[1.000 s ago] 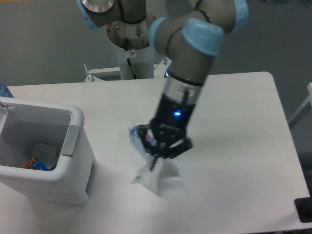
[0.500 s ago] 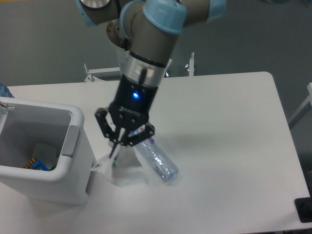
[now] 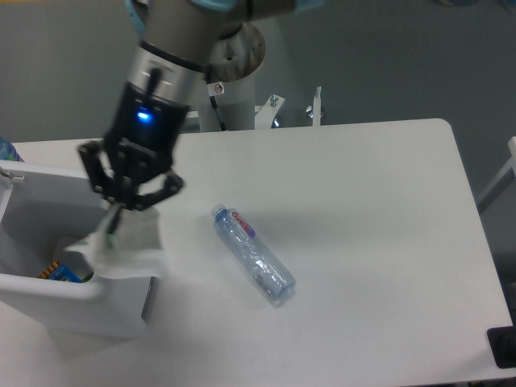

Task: Place the trash in the trash can
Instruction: 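Carry the wrapper over the white trash bin, then open the gripper to drop the wrapper into the bin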

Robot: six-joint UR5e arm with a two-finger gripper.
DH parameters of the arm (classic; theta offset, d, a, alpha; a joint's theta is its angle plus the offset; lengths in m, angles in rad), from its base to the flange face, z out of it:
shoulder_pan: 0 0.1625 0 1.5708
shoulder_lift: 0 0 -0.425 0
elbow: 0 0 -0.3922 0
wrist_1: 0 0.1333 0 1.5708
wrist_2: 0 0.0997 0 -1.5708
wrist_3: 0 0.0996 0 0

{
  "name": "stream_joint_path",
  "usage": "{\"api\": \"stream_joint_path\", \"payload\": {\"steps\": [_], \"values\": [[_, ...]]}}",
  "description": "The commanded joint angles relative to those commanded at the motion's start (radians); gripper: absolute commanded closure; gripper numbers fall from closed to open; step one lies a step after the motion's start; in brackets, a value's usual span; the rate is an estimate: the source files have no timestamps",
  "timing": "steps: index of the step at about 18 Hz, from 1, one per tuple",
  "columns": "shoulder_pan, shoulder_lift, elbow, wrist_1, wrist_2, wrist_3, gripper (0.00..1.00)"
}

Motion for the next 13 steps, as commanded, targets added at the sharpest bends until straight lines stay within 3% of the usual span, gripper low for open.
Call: {"api": "stream_joint_path", "payload": {"steps": [1,3,10,13], "values": [[-0.006,-0.002,0.002,0.005,0.0,0.003,0.68],[-0.02,-0.005,0.003,0.006,-0.002,0.015,0.03],[-0.023,-0.011,0.008,0.005,-0.002,0.012,0.0],[0.079,-0.015,0.002,0.005,-0.002,0.015,0.0]]}}
